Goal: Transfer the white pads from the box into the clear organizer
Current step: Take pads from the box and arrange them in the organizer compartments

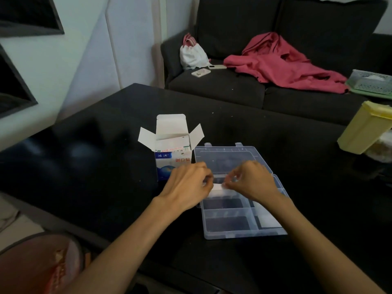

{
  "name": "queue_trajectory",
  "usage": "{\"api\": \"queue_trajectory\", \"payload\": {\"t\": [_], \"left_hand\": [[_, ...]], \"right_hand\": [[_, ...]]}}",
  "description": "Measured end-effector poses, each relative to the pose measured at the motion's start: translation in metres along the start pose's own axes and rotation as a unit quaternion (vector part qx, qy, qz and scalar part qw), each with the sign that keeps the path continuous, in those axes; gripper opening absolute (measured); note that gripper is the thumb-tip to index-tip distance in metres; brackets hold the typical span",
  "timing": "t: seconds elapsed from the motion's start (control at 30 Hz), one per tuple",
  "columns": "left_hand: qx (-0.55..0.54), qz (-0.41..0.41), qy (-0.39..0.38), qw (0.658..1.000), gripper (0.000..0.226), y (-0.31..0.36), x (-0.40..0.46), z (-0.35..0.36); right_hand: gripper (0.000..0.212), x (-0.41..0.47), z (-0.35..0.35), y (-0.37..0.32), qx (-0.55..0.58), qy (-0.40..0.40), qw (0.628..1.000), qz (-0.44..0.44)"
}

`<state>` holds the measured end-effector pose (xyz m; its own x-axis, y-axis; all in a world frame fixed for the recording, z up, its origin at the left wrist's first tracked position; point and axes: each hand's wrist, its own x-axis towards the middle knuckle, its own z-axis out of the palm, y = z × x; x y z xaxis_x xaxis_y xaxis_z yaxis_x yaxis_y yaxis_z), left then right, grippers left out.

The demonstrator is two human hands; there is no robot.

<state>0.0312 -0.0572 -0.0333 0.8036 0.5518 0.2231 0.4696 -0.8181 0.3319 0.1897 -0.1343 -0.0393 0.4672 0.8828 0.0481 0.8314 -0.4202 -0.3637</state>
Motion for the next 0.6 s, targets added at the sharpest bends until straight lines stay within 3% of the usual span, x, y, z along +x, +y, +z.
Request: {"api": "queue_trajectory", "payload": {"t": [0.2, 0.4, 0.6], "left_hand": [[0.059, 0.062, -0.066, 0.994, 0.028, 0.001, -0.002, -0.002], [0.100, 0.056, -0.086, 0.990, 0.030, 0.000, -0.001, 0.002], [0.089, 0.040, -0.090, 0.991, 0.038, -0.001, -0.001, 0.004]], "right_hand": [[0.020, 0.011, -0.001, -0.003, -0.059, -0.069, 0.996, 0.010], [0.019, 0.014, 0.002, 0.003, -0.104, -0.071, 0.990, 0.066], [0.024, 0.017, 0.001, 0.007, -0.075, -0.095, 0.989, 0.088]]}}
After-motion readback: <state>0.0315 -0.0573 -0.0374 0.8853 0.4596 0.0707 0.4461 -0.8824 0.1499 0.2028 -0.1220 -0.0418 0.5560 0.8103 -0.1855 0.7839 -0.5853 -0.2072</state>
